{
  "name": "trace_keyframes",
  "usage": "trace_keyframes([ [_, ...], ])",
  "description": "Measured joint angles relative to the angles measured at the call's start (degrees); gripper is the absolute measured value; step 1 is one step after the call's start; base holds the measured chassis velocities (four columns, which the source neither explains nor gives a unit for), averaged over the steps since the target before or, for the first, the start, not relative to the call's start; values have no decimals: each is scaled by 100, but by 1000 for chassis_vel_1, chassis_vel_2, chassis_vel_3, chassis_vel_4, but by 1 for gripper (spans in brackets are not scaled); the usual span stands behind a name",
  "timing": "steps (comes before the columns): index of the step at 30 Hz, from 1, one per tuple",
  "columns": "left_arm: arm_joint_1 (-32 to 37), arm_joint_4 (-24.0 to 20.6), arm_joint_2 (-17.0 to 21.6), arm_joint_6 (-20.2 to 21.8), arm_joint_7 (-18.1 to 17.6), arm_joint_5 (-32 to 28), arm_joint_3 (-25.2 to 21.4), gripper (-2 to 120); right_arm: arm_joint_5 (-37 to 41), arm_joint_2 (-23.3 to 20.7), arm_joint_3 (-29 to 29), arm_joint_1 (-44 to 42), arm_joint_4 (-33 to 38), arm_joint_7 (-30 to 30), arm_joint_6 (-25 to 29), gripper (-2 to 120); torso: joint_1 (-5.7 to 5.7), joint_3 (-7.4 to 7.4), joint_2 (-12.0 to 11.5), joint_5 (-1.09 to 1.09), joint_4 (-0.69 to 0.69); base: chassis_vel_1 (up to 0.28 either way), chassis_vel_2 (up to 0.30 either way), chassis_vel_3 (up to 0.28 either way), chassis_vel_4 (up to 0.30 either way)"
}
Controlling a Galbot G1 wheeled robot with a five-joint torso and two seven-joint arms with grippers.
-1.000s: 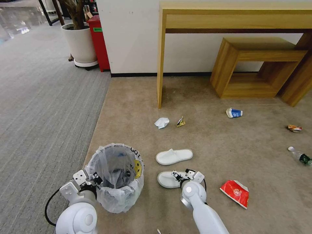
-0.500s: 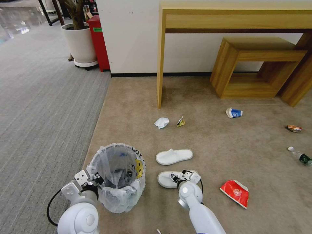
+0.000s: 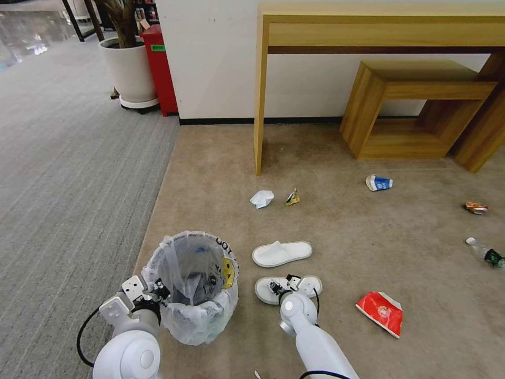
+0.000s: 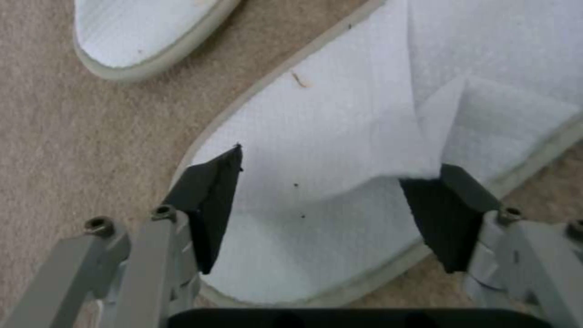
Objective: Pick up the trash bin and place the garbage on the floor into it.
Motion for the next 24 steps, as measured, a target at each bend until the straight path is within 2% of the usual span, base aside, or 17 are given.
trace_keyframes([
  [8,-23,42,0,-21,25,-1,49,1,-91,-18,-57,-30,11,-26,28,53,0,0,0,2,1,0,0,0,0],
  [14,-64,166,1,-51,41,8,87,1,-157,-118,-74,-102,107,-51,31,34,0,0,0,2,1,0,0,0,0],
  [24,-71,241,2,-90,69,64,86,1,-240,-252,-121,-155,190,-148,36,32,0,0,0,2,1,0,0,0,0],
])
